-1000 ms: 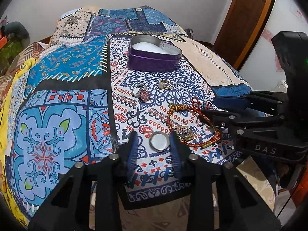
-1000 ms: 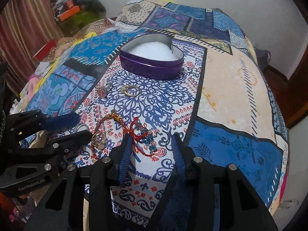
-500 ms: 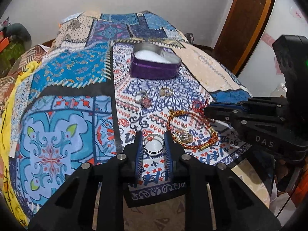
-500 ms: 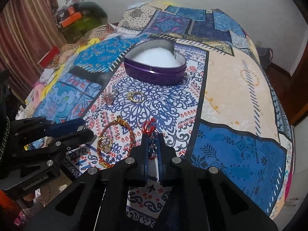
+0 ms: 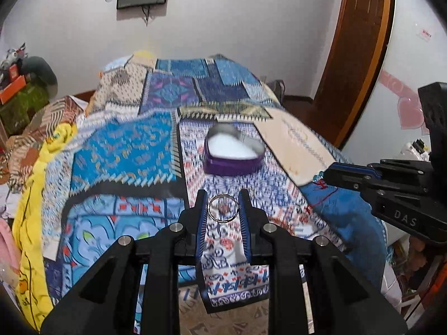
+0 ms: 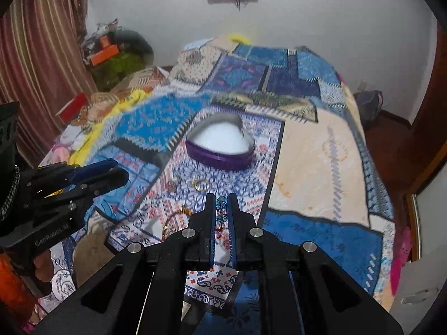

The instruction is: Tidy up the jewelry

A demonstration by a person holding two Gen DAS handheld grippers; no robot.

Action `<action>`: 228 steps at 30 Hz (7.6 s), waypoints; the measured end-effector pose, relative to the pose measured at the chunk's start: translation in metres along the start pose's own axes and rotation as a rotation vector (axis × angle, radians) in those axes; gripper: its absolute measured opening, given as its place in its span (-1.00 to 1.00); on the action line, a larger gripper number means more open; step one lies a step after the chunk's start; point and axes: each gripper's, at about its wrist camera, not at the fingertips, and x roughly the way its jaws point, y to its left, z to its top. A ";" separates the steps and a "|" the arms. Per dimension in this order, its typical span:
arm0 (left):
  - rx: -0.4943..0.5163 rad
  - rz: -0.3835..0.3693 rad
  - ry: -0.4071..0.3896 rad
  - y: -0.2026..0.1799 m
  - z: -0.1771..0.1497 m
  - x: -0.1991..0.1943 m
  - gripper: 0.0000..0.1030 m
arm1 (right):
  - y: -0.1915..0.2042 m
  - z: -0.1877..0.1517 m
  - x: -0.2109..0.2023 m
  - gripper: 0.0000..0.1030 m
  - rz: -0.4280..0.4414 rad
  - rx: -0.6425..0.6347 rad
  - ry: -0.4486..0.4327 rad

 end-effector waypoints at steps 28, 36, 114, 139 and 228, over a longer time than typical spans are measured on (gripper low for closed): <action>0.010 -0.006 0.009 0.008 0.049 0.063 -0.59 | -0.011 0.063 0.015 -0.86 0.009 0.001 -0.108; 0.014 -0.027 0.036 0.012 0.057 0.090 -0.59 | -0.014 0.072 0.032 -0.86 0.035 0.008 -0.101; 0.003 0.050 0.128 0.018 -0.015 0.010 -0.16 | 0.005 -0.013 0.014 -0.38 -0.039 0.034 0.121; -0.044 0.017 0.217 0.017 -0.061 0.030 -0.16 | 0.028 -0.051 0.049 -0.38 -0.004 0.006 0.214; 0.021 -0.110 0.235 -0.028 -0.035 0.047 -0.89 | -0.044 -0.032 -0.004 -0.88 0.009 0.144 0.047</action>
